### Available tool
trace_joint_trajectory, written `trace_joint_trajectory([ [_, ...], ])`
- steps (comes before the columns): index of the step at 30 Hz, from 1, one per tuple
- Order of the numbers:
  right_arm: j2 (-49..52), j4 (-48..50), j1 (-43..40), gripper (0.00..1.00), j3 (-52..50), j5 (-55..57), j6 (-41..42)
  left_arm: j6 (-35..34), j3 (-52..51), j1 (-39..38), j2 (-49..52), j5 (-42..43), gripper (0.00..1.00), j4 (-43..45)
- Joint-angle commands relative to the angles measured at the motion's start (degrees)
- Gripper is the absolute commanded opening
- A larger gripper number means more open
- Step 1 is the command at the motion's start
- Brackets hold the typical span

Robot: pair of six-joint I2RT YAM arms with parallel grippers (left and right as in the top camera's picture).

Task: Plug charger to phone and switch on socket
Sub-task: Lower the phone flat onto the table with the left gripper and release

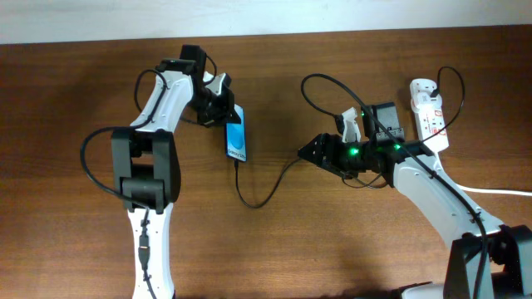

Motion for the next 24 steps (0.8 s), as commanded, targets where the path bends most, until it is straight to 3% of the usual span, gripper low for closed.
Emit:
trace_joint_trajectory([
  [1, 0.2, -0.1, -0.2, 0.76, 0.6, 0.5, -1.0, -1.0, -0.3, -0.3, 2.4, 1.7, 0.0, 0.0],
  [3, 0.2, -0.1, -0.2, 0.76, 0.6, 0.5, -1.0, -1.0, -0.3, -0.3, 2.4, 1.7, 0.0, 0.0],
  [12, 0.2, -0.1, -0.2, 0.76, 0.6, 0.5, -1.0, -1.0, -0.3, -0.2, 2.4, 1.5, 0.29, -0.2],
  [17, 0.2, -0.1, -0.2, 0.76, 0.6, 0.5, -1.0, -1.0, -0.3, -0.2, 2.4, 0.9, 0.3, -0.2],
  [20, 0.2, -0.1, -0.2, 0.76, 0.6, 0.5, -1.0, -1.0, -0.3, -0.2, 2.4, -3.8, 0.25, -1.1],
  [24, 0.2, -0.1, -0.2, 0.76, 0.6, 0.5, -1.0, -1.0, -0.3, -0.2, 2.4, -8.5, 0.29, -2.0],
])
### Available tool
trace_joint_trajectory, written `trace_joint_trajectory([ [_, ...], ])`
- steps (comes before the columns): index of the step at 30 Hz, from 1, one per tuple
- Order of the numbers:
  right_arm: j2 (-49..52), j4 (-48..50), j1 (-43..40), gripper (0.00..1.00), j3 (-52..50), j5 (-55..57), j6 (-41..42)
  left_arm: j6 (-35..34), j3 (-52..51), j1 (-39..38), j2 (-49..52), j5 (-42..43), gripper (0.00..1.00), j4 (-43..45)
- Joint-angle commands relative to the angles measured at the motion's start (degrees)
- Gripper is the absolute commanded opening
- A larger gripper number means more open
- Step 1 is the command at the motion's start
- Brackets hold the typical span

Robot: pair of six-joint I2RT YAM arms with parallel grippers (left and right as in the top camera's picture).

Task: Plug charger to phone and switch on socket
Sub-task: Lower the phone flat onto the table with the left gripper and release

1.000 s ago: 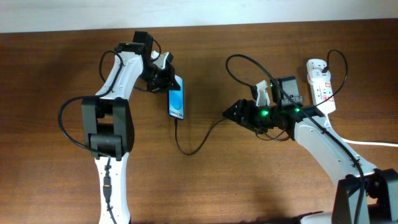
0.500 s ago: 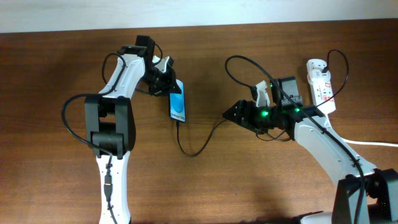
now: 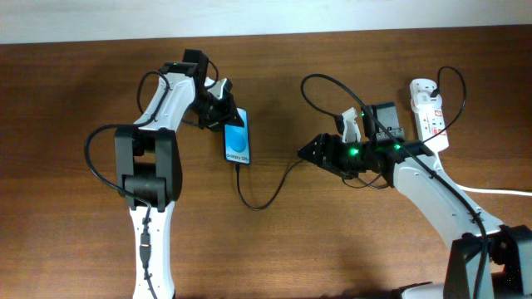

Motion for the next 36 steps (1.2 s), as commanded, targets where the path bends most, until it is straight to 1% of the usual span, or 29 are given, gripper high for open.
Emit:
trace_joint_trajectory([
  [1, 0.2, 0.0, -0.2, 0.76, 0.6, 0.5, -0.9, -0.3, -0.4, -0.1, 0.8, -8.9, 0.3, -1.1],
  [3, 0.2, 0.0, -0.2, 0.77, 0.6, 0.5, -0.9, -0.3, -0.4, -0.1, 0.8, -10.8, 0.36, -1.3],
  [6, 0.2, 0.0, -0.2, 0.77, 0.6, 0.5, -0.9, -0.3, -0.4, -0.1, 0.8, -11.8, 0.42, -1.4],
  [10, 0.2, 0.0, -0.2, 0.77, 0.6, 0.5, -0.9, -0.3, -0.4, -0.1, 0.8, -13.3, 0.44, -1.6],
  [13, 0.2, 0.0, -0.2, 0.77, 0.6, 0.5, -0.9, -3.6, -0.4, -0.1, 0.8, -18.6, 0.44, -2.8],
  [17, 0.2, 0.0, -0.2, 0.77, 0.6, 0.5, -0.9, -3.7, -0.4, -0.1, 0.8, -19.8, 0.45, -2.8],
  [25, 0.2, 0.0, -0.2, 0.77, 0.6, 0.5, -1.0, -4.8, -0.4, -0.2, 0.8, -29.8, 0.48, -3.5],
  [29, 0.2, 0.0, -0.2, 0.77, 0.6, 0.5, -1.0, -4.8, -0.4, -0.2, 0.8, -32.2, 0.49, -3.7],
  [31, 0.2, 0.0, -0.2, 0.77, 0.6, 0.5, -1.0, -4.8, -0.4, -0.2, 0.8, -32.5, 0.52, -3.9],
  [36, 0.2, 0.0, -0.2, 0.77, 0.6, 0.5, -1.0, -4.8, -0.4, -0.2, 0.8, -32.8, 0.54, -3.9],
])
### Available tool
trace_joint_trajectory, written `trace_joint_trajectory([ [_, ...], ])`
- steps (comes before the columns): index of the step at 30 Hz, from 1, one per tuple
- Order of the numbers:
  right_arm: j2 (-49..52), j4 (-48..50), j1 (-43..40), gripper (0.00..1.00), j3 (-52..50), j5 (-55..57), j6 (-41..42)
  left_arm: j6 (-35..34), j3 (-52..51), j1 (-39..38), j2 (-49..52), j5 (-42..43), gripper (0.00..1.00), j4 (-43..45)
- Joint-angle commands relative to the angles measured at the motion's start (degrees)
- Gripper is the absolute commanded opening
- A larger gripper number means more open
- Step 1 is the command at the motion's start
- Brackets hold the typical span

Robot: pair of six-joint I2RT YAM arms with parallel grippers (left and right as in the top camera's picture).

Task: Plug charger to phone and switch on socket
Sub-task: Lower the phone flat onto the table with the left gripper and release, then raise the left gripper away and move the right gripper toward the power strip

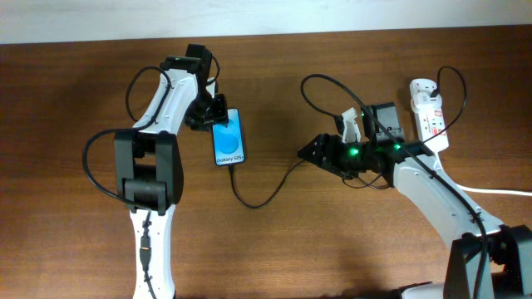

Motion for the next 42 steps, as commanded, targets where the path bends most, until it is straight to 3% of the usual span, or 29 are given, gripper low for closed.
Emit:
trace_joint_trajectory([
  [1, 0.2, 0.1, -0.2, 0.77, 0.6, 0.5, -0.8, -0.8, -1.6, 1.0, 2.8, -8.7, 0.53, -0.5],
  [7, -0.7, -0.1, -0.2, 0.69, 0.7, 0.0, -3.7, -0.5, 5.0, 1.4, 0.4, -8.7, 0.52, -5.7],
  [15, -6.4, -4.9, -0.3, 0.7, 4.7, 0.6, -8.4, -0.1, 12.1, 1.3, -12.1, -8.6, 0.52, -8.5],
  [24, -11.2, -20.6, -0.3, 0.71, 15.6, 10.8, -11.4, 1.9, 12.1, 1.3, -26.8, -7.0, 0.53, -10.1],
  [31, -12.8, -35.3, -0.4, 0.79, 30.0, 22.9, -14.4, 1.8, 12.1, 1.3, -32.2, -5.9, 0.53, -12.8],
  [36, -13.1, -43.5, -7.9, 0.82, 40.7, 25.8, -14.4, 2.5, 12.1, 1.3, -33.0, -5.9, 0.52, -15.0],
  [42, -12.9, -46.3, -25.4, 0.87, 42.7, 21.2, -17.2, 3.2, 12.1, 1.3, -33.0, -5.9, 0.53, -15.2],
])
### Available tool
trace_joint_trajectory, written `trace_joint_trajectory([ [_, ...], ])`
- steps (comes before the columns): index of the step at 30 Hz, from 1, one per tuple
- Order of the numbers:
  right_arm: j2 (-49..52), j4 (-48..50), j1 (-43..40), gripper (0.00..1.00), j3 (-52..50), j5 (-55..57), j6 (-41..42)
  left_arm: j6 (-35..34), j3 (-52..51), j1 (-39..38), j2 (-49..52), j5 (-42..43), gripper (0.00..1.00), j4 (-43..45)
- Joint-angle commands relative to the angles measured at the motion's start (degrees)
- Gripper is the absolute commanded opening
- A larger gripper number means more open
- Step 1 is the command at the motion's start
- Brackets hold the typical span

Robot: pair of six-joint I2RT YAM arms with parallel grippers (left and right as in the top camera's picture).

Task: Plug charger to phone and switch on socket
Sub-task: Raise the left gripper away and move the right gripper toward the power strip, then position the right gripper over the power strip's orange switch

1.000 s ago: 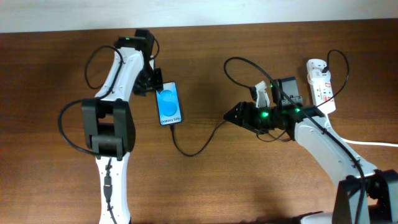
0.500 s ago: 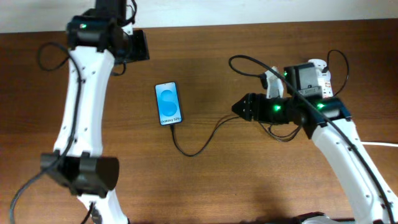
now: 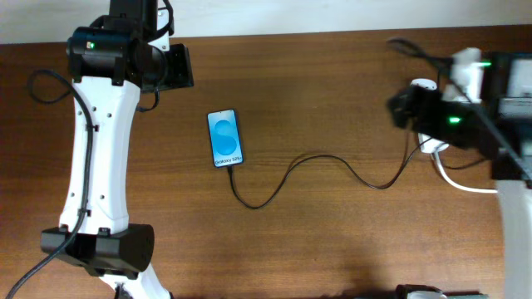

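Note:
The phone point(image 3: 225, 139) lies face up on the table with its blue screen lit. The black charger cable point(image 3: 332, 163) is plugged into its near end and runs right toward the white power strip point(image 3: 424, 85), which is mostly hidden under my right arm. My left gripper point(image 3: 178, 66) is raised at the back left, clear of the phone; its jaws are not visible. My right gripper point(image 3: 401, 108) hovers blurred beside the power strip, its jaws also hidden. The charger adapter and the socket switch are out of sight.
A white mains lead point(image 3: 462, 183) leaves the power strip toward the right edge. The wooden table point(image 3: 316, 241) ends at a pale wall along the back.
My left gripper has left the phone and now sits raised at the back left. My right arm has moved from the table's middle to the power strip. The cable lies straighter toward the right.
My left gripper was at the phone's far end while the right gripper stayed at mid-table by the cable. Over the following moments the phone shifted left with the cable plugged in. Now the phone lies alone and both arms are raised, the right one at the power strip.

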Motion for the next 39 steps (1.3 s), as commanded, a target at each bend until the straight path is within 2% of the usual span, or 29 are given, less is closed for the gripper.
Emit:
trace_joint_trajectory([
  [1, 0.2, -0.8, -10.4, 0.87, 0.8, -2.6, -2.8, 1.1, 0.5, 0.1, -1.9, 0.4, 0.52, -0.5],
  [8, 3.3, 1.7, -29.3, 0.92, 0.8, -7.2, -2.9, 1.1, 0.5, 0.1, -1.9, 0.4, 0.53, -1.4],
  [11, 7.1, 3.0, -33.7, 0.93, 0.8, -9.4, -5.6, 1.1, 0.5, 0.1, -1.9, 0.2, 0.54, -1.6],
  [19, 19.3, 9.4, -41.0, 0.93, 0.8, -13.2, -5.6, 1.1, 0.5, 0.1, -1.9, 0.2, 0.54, -1.8],
  [24, 26.4, 16.7, -40.3, 0.95, 0.8, -13.7, -5.9, 1.1, 0.5, 0.1, -1.9, 0.2, 0.59, -2.0],
  [31, 33.7, 21.7, -35.6, 0.96, 0.8, -13.6, -6.9, 1.1, 0.5, 0.1, -1.9, 0.2, 0.64, -2.5],
  [32, 34.8, 22.4, -34.2, 0.97, 0.8, -12.5, -7.6, 1.1, 0.5, 0.1, -1.9, 0.2, 0.67, -2.5],
  [34, 36.0, 22.9, -32.4, 0.98, 0.8, -8.9, -7.6, 1.1, 0.5, 0.1, -1.9, 0.2, 0.95, -2.5],
  [35, 36.6, 23.0, -31.5, 0.98, 0.8, -6.6, -7.6, 1.1, 0.5, 0.1, -1.9, 0.2, 1.0, -2.5],
  [39, 39.7, 23.2, -28.1, 0.99, 0.8, 0.2, -7.8, 1.1, 0.5, 0.1, -1.9, 0.2, 1.0, -2.4],
])
